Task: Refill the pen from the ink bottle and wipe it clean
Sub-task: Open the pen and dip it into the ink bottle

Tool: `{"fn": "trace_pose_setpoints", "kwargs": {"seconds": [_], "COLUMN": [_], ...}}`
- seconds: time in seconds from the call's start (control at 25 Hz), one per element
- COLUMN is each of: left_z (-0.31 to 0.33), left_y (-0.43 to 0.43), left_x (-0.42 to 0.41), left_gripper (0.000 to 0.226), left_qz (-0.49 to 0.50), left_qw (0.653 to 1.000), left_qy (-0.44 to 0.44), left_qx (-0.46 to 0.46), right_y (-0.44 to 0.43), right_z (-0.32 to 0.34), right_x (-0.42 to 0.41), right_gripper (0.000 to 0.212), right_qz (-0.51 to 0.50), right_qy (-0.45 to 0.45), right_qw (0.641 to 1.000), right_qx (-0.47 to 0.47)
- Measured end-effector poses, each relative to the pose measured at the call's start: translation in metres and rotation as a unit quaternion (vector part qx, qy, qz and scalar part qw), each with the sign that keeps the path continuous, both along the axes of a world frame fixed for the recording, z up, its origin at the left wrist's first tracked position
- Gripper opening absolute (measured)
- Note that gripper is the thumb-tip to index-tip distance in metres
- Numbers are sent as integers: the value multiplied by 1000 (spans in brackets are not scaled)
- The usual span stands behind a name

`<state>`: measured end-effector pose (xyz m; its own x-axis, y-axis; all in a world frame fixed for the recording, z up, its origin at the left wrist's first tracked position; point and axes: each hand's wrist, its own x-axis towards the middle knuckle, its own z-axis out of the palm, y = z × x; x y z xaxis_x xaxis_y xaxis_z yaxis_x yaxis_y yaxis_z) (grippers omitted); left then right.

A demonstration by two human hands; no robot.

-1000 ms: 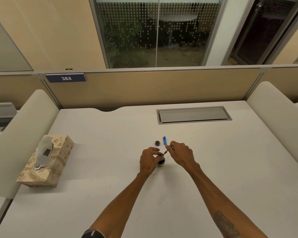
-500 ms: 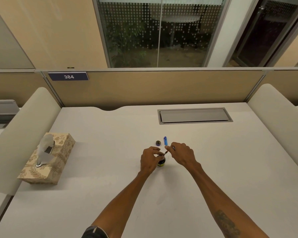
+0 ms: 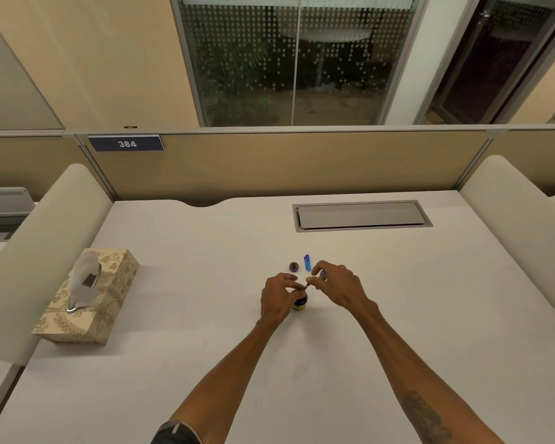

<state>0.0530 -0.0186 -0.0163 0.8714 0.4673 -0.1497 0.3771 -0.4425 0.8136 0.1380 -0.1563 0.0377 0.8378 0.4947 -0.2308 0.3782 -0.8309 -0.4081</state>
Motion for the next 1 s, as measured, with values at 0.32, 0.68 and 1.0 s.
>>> {"fn": "trace_pose_setpoints", "kwargs": {"seconds": [0.32, 0.68, 1.0], "left_z": [0, 1, -1], "left_y": [-1, 0, 1], "left_x": [0, 1, 0], "left_gripper": [21, 21, 19], "left_qz": [-2, -3, 0], "left_qw": [1000, 1000, 1000], "left_qy": [1, 0, -9], "left_qx": [-2, -4, -3], "right_y": [2, 1, 0], "right_z": [-1, 2, 4], "right_x": [0, 3, 9], "right_gripper": [35, 23, 19], "right_qz": [-17, -6, -3], "right_qy": [-15, -19, 14], "right_qw": [999, 1000, 1000], "right_qx": [-24, 0, 8]}}
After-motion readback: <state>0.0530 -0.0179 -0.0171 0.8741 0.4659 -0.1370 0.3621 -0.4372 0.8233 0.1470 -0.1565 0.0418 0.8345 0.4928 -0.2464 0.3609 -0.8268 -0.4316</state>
